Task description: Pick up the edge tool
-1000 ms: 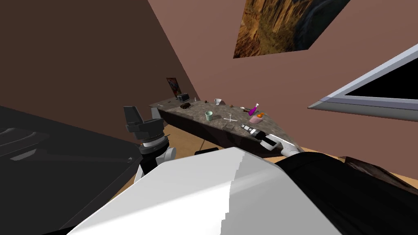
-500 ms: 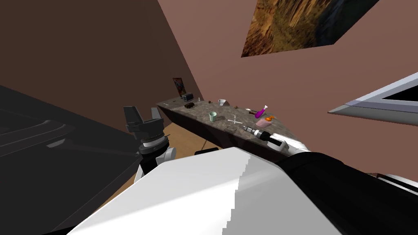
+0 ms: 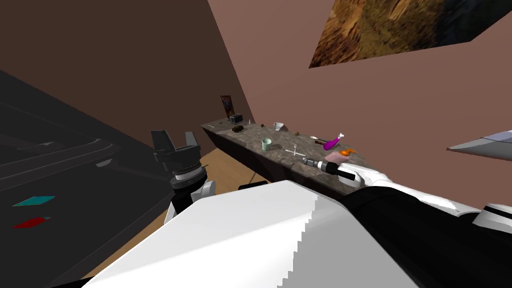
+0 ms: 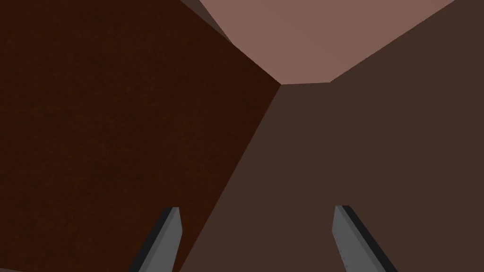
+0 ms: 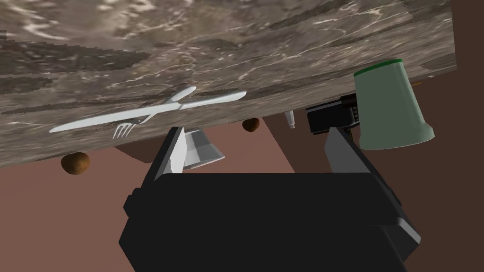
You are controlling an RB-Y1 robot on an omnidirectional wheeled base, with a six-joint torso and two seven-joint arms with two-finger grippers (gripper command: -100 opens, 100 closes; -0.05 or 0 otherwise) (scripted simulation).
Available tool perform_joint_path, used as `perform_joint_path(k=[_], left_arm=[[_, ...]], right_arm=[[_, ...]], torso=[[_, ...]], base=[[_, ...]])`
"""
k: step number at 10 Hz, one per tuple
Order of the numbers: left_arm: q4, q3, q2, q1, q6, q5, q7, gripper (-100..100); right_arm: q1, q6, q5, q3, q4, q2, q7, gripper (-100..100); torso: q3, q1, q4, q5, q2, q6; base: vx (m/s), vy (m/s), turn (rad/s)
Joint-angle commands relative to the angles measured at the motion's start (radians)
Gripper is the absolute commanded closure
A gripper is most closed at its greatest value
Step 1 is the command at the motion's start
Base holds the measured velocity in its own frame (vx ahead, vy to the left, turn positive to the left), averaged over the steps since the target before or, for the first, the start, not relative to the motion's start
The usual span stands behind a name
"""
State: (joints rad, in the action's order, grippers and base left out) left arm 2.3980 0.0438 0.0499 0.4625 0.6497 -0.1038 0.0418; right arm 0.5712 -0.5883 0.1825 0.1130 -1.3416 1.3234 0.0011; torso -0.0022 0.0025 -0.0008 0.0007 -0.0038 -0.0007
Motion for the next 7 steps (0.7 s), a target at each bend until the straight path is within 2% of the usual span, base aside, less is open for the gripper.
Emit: perform_joint_path(k=[1, 2, 4, 5, 7], left_arm=[[0.0, 0.0, 0.0, 0.0, 0.0, 0.0, 0.0, 0], [0.0, 0.0, 0.0, 0.0, 0.0, 0.0, 0.0, 0], [0.0, 0.0, 0.0, 0.0, 0.0, 0.0, 0.0, 0], [0.0, 0.0, 0.0, 0.0, 0.0, 0.0, 0.0, 0], [0.0, 0.0, 0.0, 0.0, 0.0, 0.0, 0.0, 0]], right_arm=[[0.005, -0.022, 0.033, 0.047, 0.05, 0.05, 0.023, -100], [0.005, -0.022, 0.033, 0.047, 0.058, 0.066, 0.023, -100], [0.015, -0.042, 0.074, 0.107, 0.118, 0.13, 0.054, -100], [0.015, -0.042, 0.074, 0.107, 0.118, 0.143, 0.054, -100], [0.026, -0.061, 0.113, 0.168, 0.169, 0.209, 0.085, -100]], torso=[[0.0, 0.0, 0.0, 0.0, 0.0, 0.0], [-0.001, 0.0, 0.0, 0.0, -0.001, 0.0], [0.0, -0.001, 0.0, 0.0, 0.0, 0.0], [0.0, -0.001, 0.0, 0.0, -0.001, 0.0], [0.0, -0.001, 0.0, 0.0, 0.0, 0.0]], base=[[0.066, 0.036, 0.327], [0.058, 0.016, 0.105], [0.059, 0.015, 0.267], [0.054, 0.0, 0.137], [0.065, -0.005, 0.28]])
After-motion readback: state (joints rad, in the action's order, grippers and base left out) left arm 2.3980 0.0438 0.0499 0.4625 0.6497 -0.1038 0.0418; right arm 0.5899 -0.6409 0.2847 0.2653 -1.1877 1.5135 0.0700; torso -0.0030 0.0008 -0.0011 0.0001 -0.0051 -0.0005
